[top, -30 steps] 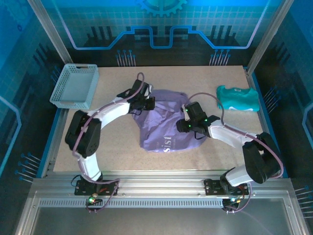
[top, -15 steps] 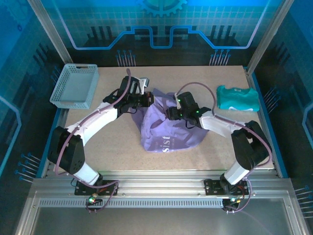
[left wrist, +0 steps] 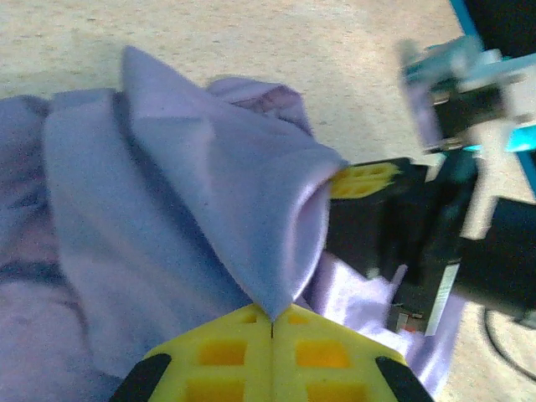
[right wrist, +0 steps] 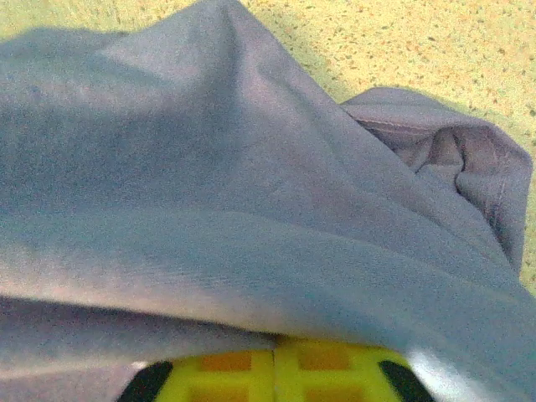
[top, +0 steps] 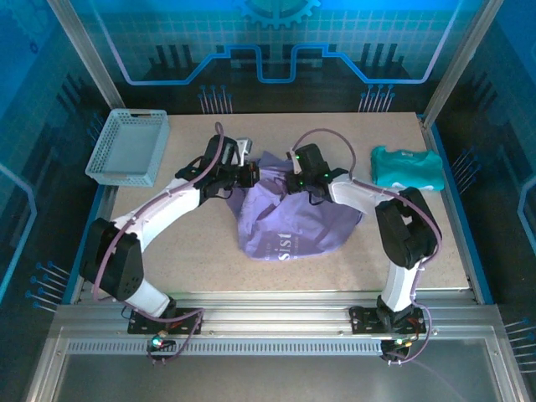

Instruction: Fold the inside-out t-shirt

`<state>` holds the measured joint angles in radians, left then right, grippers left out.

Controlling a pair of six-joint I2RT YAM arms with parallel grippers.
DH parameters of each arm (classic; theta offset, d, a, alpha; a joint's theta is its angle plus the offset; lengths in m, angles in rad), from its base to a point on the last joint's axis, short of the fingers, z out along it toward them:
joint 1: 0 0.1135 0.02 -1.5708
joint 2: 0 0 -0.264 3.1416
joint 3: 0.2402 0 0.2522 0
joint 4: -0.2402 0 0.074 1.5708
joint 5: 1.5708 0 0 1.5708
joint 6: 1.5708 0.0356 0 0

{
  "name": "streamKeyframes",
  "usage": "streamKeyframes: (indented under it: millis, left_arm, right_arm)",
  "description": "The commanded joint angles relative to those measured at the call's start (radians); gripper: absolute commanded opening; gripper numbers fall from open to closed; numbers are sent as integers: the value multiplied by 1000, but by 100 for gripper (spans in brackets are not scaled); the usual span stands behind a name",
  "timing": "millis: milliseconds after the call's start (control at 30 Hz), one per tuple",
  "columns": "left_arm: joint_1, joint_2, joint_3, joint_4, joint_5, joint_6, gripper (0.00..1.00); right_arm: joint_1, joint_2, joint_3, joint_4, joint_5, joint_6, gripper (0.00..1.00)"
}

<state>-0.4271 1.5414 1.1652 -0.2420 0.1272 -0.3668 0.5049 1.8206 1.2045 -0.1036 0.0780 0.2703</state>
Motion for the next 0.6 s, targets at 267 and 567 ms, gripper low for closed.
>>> streamKeyframes:
  millis: [267, 567]
  left_arm:
    - [14, -87, -77, -9, -164, 3, 0]
    - [-10, -155, -164, -10, -209, -17, 21]
  right_arm:
    - [-84, -396, -255, 54, -514, 99, 0]
    - [-104, -475, -281, 84, -639, 204, 0]
